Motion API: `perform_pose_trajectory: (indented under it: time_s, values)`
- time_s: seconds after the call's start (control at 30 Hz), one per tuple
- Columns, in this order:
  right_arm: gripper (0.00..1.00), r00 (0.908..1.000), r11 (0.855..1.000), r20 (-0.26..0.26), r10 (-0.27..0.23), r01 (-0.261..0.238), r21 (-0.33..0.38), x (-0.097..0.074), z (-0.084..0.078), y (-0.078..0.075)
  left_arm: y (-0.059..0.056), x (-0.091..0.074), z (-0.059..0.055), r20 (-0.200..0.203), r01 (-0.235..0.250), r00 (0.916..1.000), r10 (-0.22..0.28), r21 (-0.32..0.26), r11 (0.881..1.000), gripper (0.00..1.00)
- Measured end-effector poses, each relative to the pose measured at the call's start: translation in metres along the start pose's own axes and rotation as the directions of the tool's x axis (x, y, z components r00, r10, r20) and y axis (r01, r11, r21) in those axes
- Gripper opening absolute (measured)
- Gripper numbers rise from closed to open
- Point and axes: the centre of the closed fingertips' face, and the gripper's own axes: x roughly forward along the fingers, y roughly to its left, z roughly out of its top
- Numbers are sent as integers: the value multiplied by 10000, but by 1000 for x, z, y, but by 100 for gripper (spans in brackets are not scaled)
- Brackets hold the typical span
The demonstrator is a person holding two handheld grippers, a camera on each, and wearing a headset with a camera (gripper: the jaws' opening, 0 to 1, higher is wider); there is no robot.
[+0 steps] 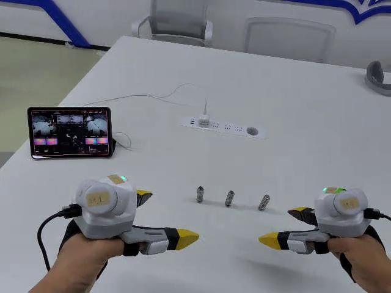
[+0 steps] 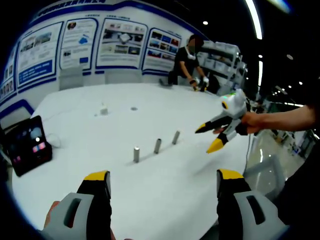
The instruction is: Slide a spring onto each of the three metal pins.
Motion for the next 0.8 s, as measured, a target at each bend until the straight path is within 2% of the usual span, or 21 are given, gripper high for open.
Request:
perform_pose_trajectory:
  time_s: [0.1, 0.23, 0.53, 0.8]
  values:
    - [75, 9999, 9999, 81, -100, 100, 101, -4, -1, 2, 2, 1, 0, 7, 0, 10000, 0, -75, 10000, 89]
    - [76, 9985, 9987, 532, -146, 119, 504, -11, 4, 5, 5, 0, 1, 38, -52, 10000, 52, -122, 9999, 89]
    - [81, 9961, 9967, 788, -387, 328, 745, -25, 3, 15, 12, -2, 6, 270, -101, 9996, 107, -214, 9997, 93]
    - [82, 9946, 9940, 925, -476, 381, 1026, -33, -4, 23, 11, -1, 2, 211, 83, 9997, -81, -136, 9999, 95]
